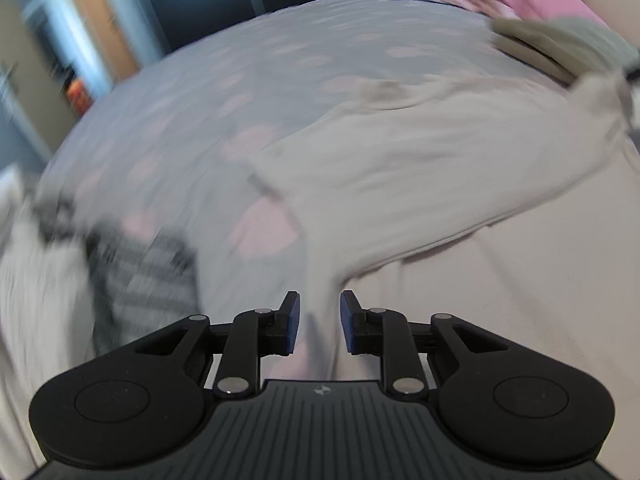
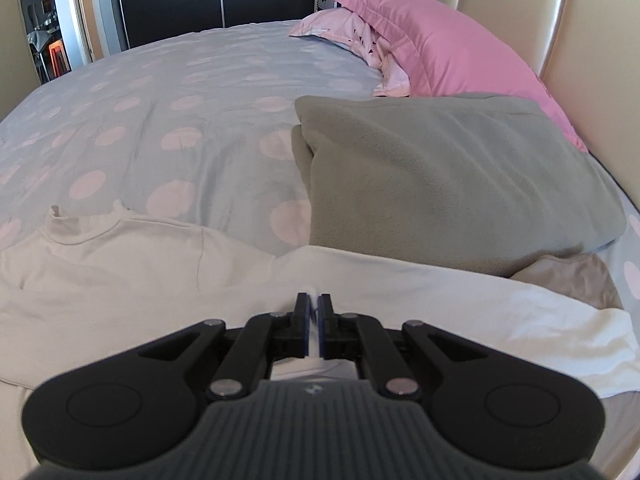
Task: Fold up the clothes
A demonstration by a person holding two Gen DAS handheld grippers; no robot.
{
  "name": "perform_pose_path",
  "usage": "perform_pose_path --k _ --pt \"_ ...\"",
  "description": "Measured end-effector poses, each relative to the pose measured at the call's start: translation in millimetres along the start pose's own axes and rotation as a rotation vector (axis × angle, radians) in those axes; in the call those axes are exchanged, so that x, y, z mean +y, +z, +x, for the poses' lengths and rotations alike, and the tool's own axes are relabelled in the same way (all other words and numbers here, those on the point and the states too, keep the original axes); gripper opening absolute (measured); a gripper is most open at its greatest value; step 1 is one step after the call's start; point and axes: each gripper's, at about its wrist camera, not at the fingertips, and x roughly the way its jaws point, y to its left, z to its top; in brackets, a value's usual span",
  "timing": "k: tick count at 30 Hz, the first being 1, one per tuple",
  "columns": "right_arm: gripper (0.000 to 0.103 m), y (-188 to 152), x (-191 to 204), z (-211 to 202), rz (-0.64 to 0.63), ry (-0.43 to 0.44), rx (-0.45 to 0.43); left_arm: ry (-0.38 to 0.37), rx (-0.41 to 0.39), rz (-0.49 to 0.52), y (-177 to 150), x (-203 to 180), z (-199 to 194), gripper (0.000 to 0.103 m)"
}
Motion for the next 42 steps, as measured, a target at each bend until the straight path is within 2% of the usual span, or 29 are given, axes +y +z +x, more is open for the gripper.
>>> perform_pose_path --k 3,8,9,11,12,16,19,21,23,25,27,29,33,36,39,42 --pt "0.005 -0.4 2.5 -2.7 -0.016 0.011 -0.002 0.016 -0.014 0.082 1.8 -14.7 12.1 0.028" --pt "0.005 -0.8 7.6 -1.6 -0.054 0.013 -0.003 0.04 -0.027 0.081 3.8 -15.8 29.3 0.028" --pt "0.005 -0.4 7.9 -0.8 -0.057 0.01 -0.002 0.044 -0.033 0.072 4.9 -14.5 30.9 0.027" --pt "0.005 -0.2 8.1 0.3 -0.056 0.006 0.0 0.042 -0.036 0.037 8.5 -10.1 30.5 0.011" --pt "0.005 -0.1 8.4 0.6 -0.055 0.004 0.001 0.041 -0.046 0.018 10.0 -8.0 28.6 0.009" --pt "0.005 1.7 9.0 -3.7 -0.051 -0.022 -0.022 0.078 -0.105 -0.025 11.5 -1.8 13.6 0.007" --pt "0.004 6.8 5.8 -12.5 -0.014 -0.019 -0.054 0.104 -0.113 -0.114 7.7 14.8 4.3 0.006" --pt "0.004 11.0 4.1 -18.2 0.024 0.02 -0.064 0.112 -0.091 -0.204 0.9 34.3 4.6 0.006" --pt "0.004 12.8 9.0 -18.3 0.033 0.074 -0.051 0.072 -0.041 -0.319 -8.8 56.2 11.1 0.006" --pt "0.004 12.3 19.0 -12.9 0.012 0.097 -0.027 0.015 -0.011 -0.385 -15.8 67.7 18.4 0.006" --pt "0.005 8.4 29.4 -3.0 -0.022 0.076 -0.005 -0.012 0.016 -0.394 -16.8 67.7 23.8 0.009" --pt "0.005 4.5 35.7 8.0 -0.037 0.062 0.017 -0.003 0.027 -0.386 -15.0 66.7 23.9 0.01" --pt "0.005 1.0 39.1 16.3 -0.037 0.05 0.038 -0.078 0.052 -0.383 -11.3 76.0 15.6 0.027" --pt "0.005 1.3 38.0 13.8 -0.041 0.054 0.035 -0.119 0.034 -0.392 -5.6 84.8 4.1 0.04" --pt "0.005 1.8 34.6 14.0 -0.023 0.066 0.043 -0.13 0.012 -0.419 7.6 96.5 -0.1 0.041" --pt "0.005 1.9 36.4 14.4 -0.02 0.079 0.045 -0.143 0.015 -0.491 25.7 112.2 12.9 0.041"
